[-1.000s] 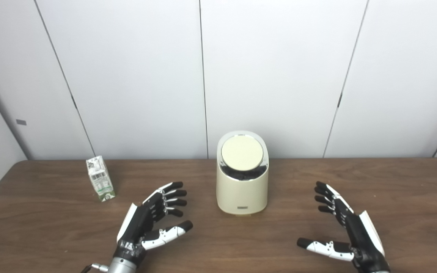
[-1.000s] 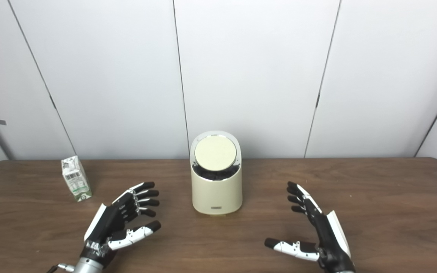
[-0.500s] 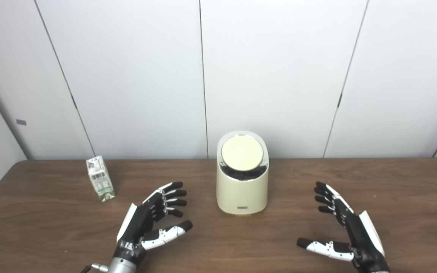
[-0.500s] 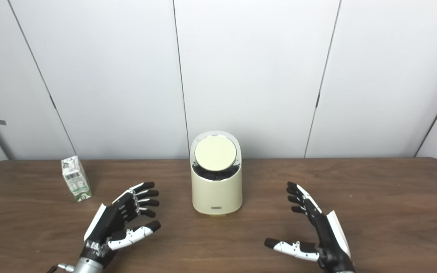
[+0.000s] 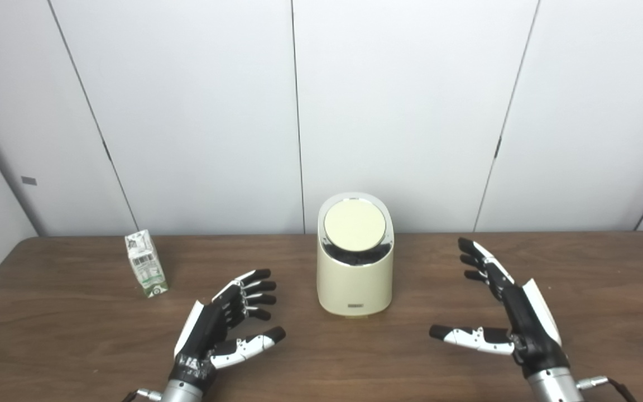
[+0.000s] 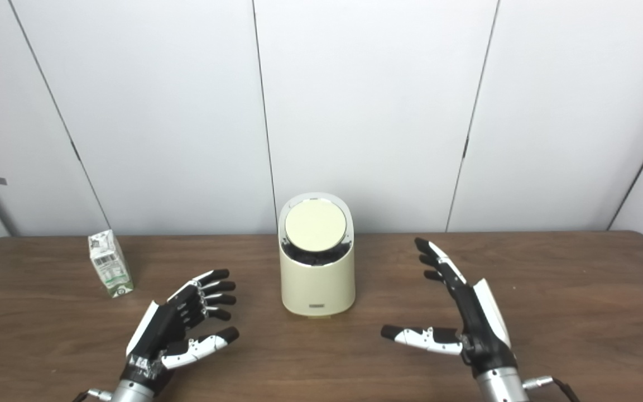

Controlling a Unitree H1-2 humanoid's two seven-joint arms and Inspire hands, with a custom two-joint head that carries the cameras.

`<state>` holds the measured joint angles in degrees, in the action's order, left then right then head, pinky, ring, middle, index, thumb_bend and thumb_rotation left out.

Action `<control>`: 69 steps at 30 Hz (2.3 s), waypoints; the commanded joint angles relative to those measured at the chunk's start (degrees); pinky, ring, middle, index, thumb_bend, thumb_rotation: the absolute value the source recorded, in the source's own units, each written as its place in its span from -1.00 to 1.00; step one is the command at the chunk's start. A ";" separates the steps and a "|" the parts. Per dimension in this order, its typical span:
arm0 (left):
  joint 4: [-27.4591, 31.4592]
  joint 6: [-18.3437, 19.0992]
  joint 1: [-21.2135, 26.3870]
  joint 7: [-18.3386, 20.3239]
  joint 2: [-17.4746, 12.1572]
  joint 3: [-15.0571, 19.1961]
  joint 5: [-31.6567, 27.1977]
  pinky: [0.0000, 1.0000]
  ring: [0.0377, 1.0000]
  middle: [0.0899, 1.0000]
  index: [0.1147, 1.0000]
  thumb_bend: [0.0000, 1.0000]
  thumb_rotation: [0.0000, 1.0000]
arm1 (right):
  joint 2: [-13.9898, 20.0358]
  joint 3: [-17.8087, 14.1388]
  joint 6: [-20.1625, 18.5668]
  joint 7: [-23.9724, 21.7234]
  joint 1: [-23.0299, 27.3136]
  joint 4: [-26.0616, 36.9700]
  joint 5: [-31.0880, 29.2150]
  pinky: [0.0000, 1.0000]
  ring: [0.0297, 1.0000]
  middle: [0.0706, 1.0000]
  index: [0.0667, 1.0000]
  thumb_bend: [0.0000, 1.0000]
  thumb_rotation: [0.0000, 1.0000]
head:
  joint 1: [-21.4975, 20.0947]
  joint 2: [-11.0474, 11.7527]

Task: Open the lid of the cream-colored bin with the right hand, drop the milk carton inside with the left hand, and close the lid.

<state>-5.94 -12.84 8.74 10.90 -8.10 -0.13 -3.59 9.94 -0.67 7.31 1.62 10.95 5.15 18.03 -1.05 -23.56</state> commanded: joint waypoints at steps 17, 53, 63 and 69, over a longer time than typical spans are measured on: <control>0.46 -2.96 2.57 0.19 0.26 0.14 -1.10 0.26 0.43 0.53 0.69 0.39 -0.85 | 0.22 3.41 -12.24 -2.25 21.17 -0.69 3.96 0.48 0.69 0.77 0.77 0.67 -0.43 | -0.17 0.30; 1.22 -2.70 2.72 -0.04 1.33 -0.07 -1.23 0.26 0.44 0.52 0.67 0.43 -0.77 | -1.36 14.14 -20.50 -2.33 33.87 -15.30 15.94 0.46 0.73 0.81 0.82 0.68 -0.36 | 0.53 -0.73; 2.09 -2.48 2.55 0.08 1.16 0.05 -1.23 0.25 0.44 0.52 0.68 0.44 -0.74 | -0.16 13.92 -21.20 -3.54 32.21 -13.98 16.13 0.52 0.75 0.82 0.83 0.63 -0.46 | 0.43 -1.31; 2.41 -2.39 2.51 -0.05 1.09 0.08 -0.98 0.24 0.43 0.51 0.68 0.45 -0.73 | 0.56 13.75 -21.21 -3.73 31.43 -13.70 16.12 0.49 0.75 0.81 0.82 0.65 -0.52 | 0.45 -1.60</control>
<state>-5.67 -13.93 9.40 11.33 -6.71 -0.30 -4.55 9.56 13.70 -14.17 -2.51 40.44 -10.52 33.89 -0.53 -25.13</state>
